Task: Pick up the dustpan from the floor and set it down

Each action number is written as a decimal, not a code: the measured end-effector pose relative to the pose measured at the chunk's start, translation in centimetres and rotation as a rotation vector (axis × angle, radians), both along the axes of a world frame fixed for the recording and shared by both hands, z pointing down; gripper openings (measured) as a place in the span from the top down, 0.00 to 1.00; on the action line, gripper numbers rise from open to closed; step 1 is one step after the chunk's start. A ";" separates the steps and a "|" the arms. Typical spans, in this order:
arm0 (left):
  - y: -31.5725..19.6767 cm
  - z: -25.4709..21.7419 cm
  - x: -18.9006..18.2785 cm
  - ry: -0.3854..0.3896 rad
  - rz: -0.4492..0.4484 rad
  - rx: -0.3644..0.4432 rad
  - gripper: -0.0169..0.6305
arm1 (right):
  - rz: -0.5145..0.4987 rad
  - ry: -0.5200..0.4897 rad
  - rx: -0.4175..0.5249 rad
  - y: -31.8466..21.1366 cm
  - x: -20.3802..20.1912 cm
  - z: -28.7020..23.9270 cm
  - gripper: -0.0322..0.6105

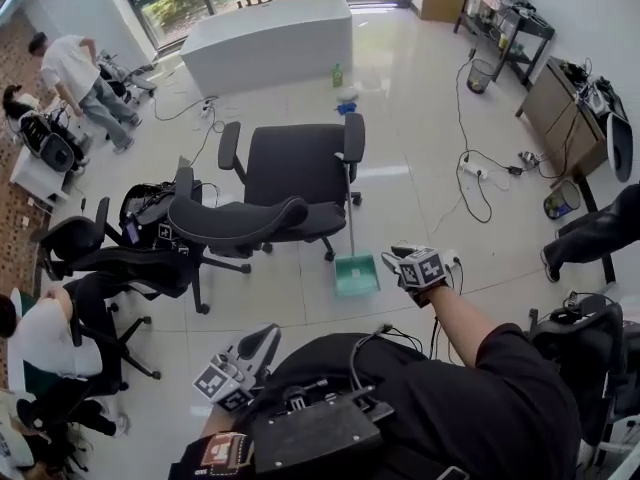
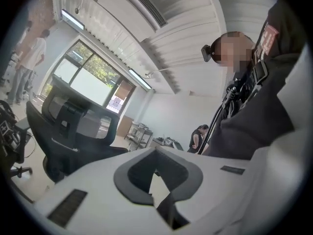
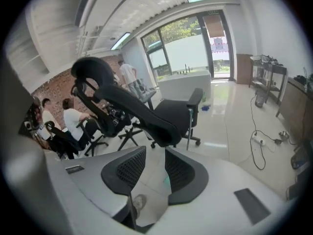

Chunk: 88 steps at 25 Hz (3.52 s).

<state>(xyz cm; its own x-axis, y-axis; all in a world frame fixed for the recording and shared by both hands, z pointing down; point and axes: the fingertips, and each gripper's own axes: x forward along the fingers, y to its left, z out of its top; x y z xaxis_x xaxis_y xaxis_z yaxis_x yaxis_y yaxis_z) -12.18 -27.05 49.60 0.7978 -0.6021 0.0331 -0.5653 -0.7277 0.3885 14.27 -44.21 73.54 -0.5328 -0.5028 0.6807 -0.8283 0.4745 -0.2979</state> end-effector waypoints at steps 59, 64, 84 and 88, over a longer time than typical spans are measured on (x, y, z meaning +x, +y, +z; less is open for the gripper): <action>95.1 -8.9 -9.4 0.071 0.114 0.122 0.96 | -0.468 -0.493 0.514 105.1 -20.2 -42.1 0.93; 99.5 -9.4 -3.8 0.049 0.143 0.131 0.96 | -0.487 -0.450 0.546 110.4 -15.7 -41.7 0.93; 111.2 -9.9 18.3 0.004 0.234 0.101 0.96 | -0.272 -0.426 0.615 121.8 7.0 -40.1 0.93; 110.7 -10.3 14.1 0.013 0.237 0.113 0.96 | -0.264 -0.413 0.602 121.6 3.0 -40.2 0.93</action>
